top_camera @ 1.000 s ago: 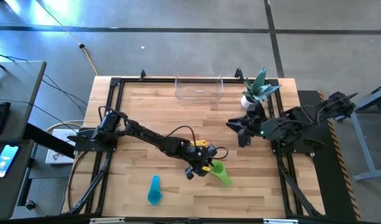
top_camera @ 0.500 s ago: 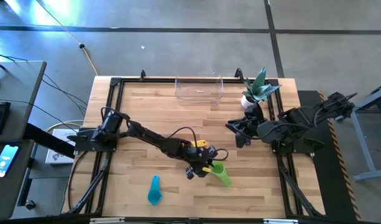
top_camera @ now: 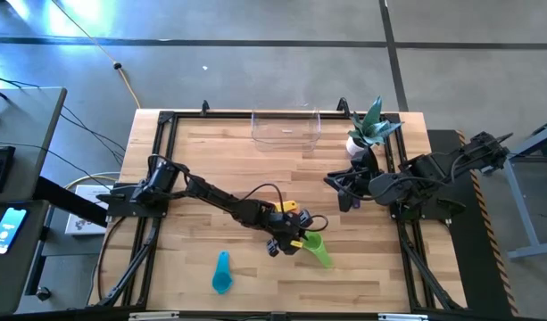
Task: Nest measuring cups in basket
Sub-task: Stack the green measuring cup on top of the yellow measuring cup
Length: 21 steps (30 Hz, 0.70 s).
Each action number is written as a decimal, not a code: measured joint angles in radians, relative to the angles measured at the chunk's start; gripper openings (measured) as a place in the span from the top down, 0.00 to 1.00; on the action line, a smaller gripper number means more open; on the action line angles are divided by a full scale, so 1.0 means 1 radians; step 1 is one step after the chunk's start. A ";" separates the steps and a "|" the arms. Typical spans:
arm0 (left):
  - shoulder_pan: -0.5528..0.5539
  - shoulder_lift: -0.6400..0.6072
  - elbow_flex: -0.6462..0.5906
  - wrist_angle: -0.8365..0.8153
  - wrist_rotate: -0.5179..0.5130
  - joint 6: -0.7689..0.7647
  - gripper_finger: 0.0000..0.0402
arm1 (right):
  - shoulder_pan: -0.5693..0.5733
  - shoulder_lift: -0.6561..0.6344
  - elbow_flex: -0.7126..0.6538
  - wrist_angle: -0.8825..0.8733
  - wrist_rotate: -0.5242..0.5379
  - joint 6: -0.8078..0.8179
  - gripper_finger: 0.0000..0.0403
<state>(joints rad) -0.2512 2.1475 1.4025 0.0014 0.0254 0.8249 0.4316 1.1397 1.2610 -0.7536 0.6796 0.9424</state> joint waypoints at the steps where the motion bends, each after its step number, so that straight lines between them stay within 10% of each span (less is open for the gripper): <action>1: -0.001 0.000 0.000 0.003 0.001 0.000 0.71 | 0.000 0.000 0.000 0.000 0.000 0.000 0.78; 21: 0.004 0.017 0.000 0.000 0.006 0.026 0.71 | 0.000 0.000 0.000 -0.005 -0.002 0.002 0.78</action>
<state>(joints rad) -0.2470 2.1647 1.4029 0.0012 0.0315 0.8505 0.4316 1.1397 1.2610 -0.7589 0.6773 0.9444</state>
